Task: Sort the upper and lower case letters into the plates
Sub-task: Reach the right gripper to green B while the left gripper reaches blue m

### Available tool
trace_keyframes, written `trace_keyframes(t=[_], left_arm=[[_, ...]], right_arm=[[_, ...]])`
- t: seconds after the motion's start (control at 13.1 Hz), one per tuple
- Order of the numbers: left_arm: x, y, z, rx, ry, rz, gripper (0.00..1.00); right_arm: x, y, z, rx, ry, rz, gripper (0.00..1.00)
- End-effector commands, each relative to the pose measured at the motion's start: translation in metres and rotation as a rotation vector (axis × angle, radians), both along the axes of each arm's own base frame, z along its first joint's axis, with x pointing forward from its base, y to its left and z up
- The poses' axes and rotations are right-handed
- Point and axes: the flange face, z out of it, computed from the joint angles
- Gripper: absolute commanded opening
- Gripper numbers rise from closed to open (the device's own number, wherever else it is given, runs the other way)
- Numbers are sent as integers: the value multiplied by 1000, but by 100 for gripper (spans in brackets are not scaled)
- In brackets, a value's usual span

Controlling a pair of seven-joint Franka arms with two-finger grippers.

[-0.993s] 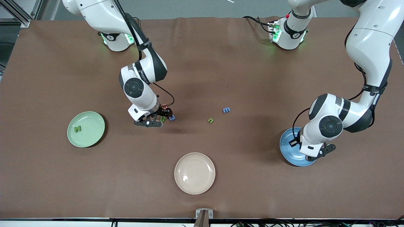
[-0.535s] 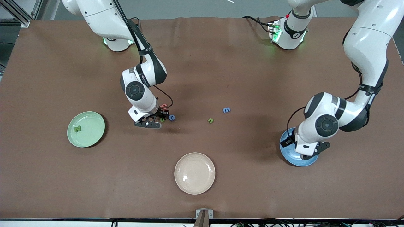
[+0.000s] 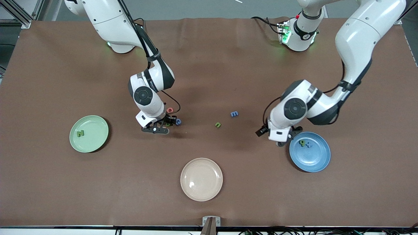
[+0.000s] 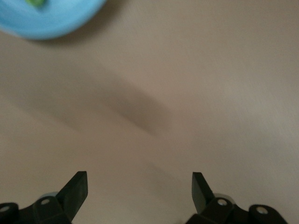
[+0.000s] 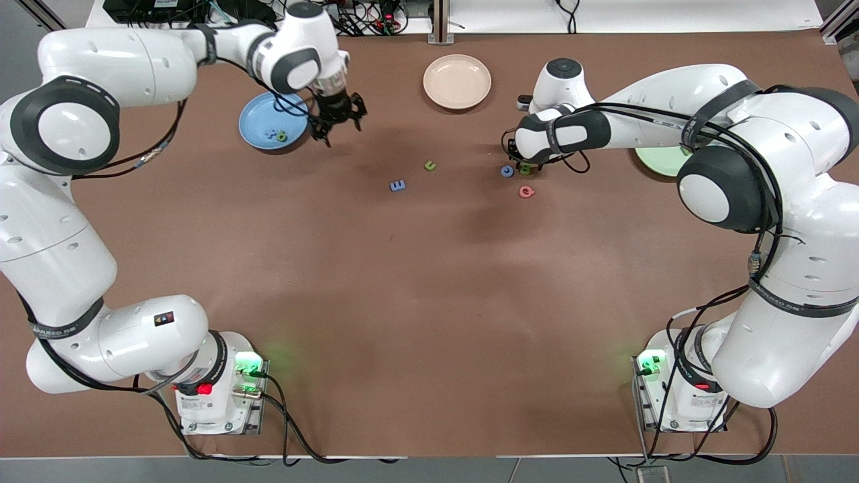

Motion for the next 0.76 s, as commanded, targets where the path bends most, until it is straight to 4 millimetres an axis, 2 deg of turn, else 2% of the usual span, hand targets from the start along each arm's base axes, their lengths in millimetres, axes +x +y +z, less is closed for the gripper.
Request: trace_keyframes(t=[0.0, 0.31, 0.46, 0.69], left_arm=[[-42, -53, -8, 12, -54, 0, 95], [-80, -109, -28, 17, -96, -65, 88], [-87, -120, -38, -6, -98, -83, 85], [-98, -128, -61, 36, -104, -123, 81]], right_arm=[[-4, 3, -4, 7, 2, -15, 60], [-8, 8, -6, 6, 5, -4, 58], [-9, 8, -8, 3, 9, -3, 55], [-10, 9, -9, 2, 11, -1, 40]])
